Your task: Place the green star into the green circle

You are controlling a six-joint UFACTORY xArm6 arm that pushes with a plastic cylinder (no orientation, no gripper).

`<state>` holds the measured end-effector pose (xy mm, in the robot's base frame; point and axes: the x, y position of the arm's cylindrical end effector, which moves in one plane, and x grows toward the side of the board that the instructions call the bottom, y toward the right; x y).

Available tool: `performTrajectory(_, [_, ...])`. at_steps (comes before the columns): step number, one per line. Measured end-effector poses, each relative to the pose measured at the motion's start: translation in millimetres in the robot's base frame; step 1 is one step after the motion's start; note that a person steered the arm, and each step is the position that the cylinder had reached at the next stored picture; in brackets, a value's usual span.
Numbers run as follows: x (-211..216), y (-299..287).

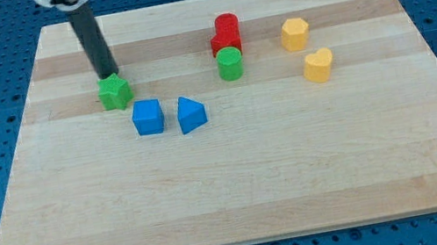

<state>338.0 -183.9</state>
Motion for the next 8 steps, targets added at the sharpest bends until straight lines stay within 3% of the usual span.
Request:
performTrajectory(4, [43.0,-7.5])
performTrajectory(8, [70.7,53.8])
